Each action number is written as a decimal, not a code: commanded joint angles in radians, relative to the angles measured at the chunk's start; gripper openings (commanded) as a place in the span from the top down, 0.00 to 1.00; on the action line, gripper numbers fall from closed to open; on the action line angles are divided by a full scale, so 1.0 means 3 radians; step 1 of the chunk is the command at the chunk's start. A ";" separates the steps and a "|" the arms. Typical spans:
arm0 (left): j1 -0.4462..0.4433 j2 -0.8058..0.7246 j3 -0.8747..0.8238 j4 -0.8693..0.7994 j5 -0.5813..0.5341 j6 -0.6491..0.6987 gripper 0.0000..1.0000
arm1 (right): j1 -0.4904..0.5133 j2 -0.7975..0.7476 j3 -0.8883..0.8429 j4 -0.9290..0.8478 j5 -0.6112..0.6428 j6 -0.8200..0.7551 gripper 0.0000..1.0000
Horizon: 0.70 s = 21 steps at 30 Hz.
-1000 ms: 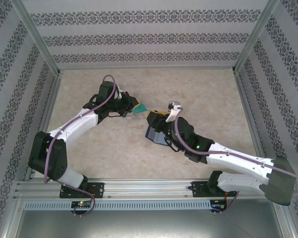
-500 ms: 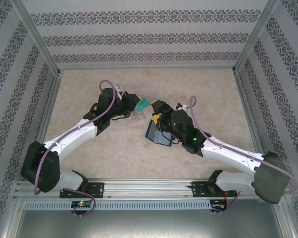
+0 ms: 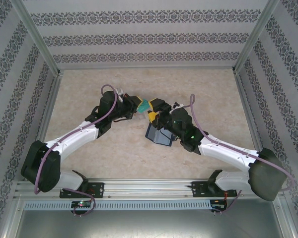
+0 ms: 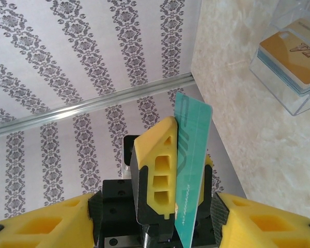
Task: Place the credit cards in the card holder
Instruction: Pass the credit card.
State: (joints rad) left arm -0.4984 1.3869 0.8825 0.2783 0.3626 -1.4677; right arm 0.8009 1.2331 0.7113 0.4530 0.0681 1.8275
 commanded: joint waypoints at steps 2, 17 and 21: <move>-0.0055 0.0004 0.0001 0.0125 -0.0080 -0.0110 1.00 | -0.0004 -0.0061 -0.0033 -0.0098 0.0009 0.0094 0.39; -0.0110 0.0121 0.0091 0.0049 0.0049 -0.0142 1.00 | -0.0033 0.0244 -0.0023 0.0395 -0.0030 0.0067 0.90; -0.0108 0.0133 0.0081 0.0057 0.0041 -0.0178 0.97 | -0.0066 0.0188 -0.0063 0.0328 -0.0024 -0.0021 1.00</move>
State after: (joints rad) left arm -0.5171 1.4120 0.8906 0.2798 0.3607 -1.4952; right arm 0.7933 1.3033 0.7013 0.4988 0.0578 1.8523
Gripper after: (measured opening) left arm 0.058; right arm 0.066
